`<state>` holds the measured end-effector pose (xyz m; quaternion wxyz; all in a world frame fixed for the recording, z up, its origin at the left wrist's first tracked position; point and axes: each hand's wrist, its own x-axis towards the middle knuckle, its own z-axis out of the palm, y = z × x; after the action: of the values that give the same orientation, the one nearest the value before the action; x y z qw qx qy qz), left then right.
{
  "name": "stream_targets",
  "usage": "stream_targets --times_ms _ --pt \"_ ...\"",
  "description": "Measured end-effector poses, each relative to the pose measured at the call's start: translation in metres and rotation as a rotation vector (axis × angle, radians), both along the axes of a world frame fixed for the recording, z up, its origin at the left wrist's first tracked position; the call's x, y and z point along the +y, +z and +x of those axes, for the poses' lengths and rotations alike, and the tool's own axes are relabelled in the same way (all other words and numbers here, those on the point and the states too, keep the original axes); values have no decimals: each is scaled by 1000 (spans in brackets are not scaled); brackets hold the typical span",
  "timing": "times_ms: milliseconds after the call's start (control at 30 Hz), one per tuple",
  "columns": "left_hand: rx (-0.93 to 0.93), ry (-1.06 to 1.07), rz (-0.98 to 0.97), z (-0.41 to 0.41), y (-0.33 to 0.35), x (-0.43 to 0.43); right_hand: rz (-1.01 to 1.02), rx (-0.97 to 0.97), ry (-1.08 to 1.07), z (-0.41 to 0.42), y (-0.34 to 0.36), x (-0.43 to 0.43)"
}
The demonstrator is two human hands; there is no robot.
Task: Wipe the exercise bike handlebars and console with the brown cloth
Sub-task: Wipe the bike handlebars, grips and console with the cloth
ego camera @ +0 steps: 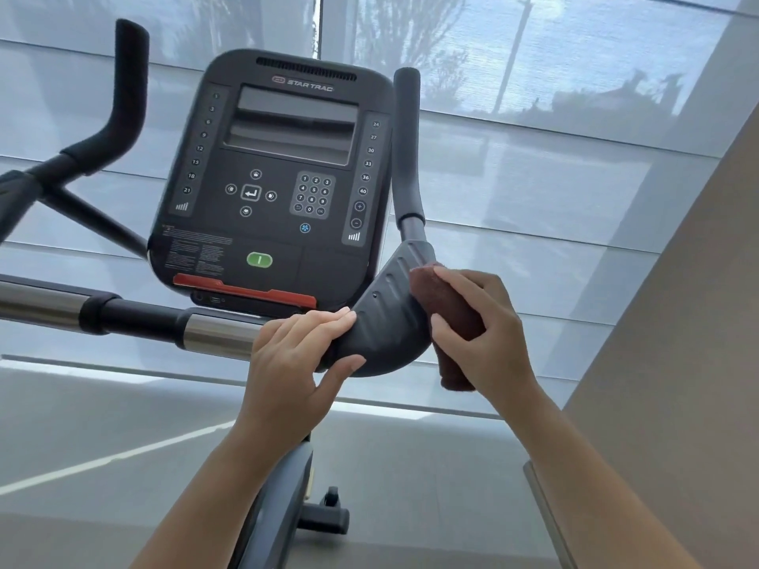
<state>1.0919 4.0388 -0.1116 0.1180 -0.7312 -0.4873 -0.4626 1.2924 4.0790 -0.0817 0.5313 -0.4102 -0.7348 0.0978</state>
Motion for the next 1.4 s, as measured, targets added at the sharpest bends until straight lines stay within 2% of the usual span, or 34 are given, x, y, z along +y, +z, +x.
stream_targets --times_ms 100,267,400,567,767,933,1100,1200,1300,1400 --pt "5 10 -29 -2 -2 2 -22 34 43 9 8 12" --pt "-8 9 -62 3 -9 -3 -193 276 28 -2 19 50" --pt "-33 2 -62 11 -7 -8 -300 497 94 1 2 37" --pt "-38 6 -20 8 12 2 -176 634 -15 -20 -18 7" --pt "-40 28 -53 5 12 5 -155 610 -91 -14 11 34" --pt "-31 -21 -98 19 9 -1 -218 562 -49 -11 13 34" --pt "-50 -23 -65 18 20 -5 -117 723 -216 -30 6 6" --pt "-61 -7 -37 16 27 -4 2 888 -309 -60 6 -12" --pt "-50 -21 -40 10 28 -7 25 1054 -407 -90 -2 -24" --pt "-42 -53 -59 4 30 -6 130 1144 -563 -120 -8 -31"
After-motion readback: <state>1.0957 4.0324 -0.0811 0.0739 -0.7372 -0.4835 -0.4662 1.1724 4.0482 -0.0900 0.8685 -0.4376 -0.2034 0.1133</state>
